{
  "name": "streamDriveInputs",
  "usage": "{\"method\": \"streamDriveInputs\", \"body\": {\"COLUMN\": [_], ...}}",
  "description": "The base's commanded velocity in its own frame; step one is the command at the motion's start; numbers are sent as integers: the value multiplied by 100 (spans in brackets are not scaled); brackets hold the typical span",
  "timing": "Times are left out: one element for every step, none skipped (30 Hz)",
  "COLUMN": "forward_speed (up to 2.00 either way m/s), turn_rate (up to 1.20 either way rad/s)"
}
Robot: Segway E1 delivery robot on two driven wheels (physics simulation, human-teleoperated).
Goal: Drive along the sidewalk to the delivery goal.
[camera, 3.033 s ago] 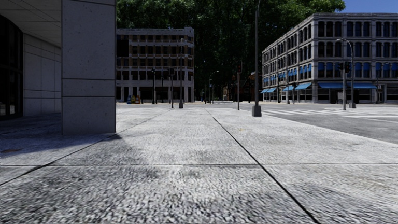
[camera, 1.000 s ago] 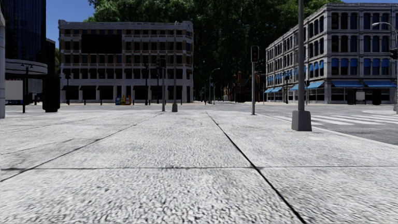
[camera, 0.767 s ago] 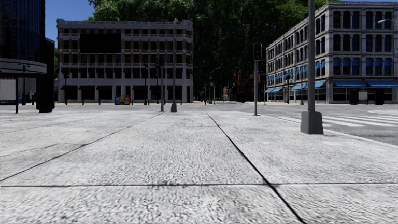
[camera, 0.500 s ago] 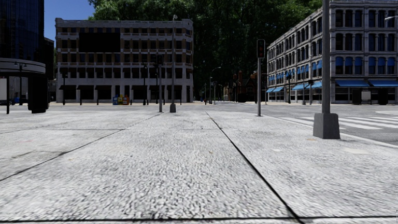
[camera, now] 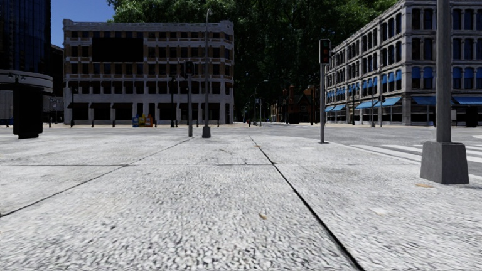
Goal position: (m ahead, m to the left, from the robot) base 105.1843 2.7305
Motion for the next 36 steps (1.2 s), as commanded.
{"method": "streamDriveInputs", "body": {"forward_speed": [200,200,200,200,200,200,200,200,200,200,200,200,200,200,200,200,200,200,200,200,200,200,200,200,200,200,200,200,200,200,200,200,200,200,200,200], "turn_rate": [0,0,0,0,0,0,0,0,0,0,0,0,0,0,0,0,0,0,0,0,0,0,0,0,0,0,0,0,0,0,0,0,0,0,0,0]}}
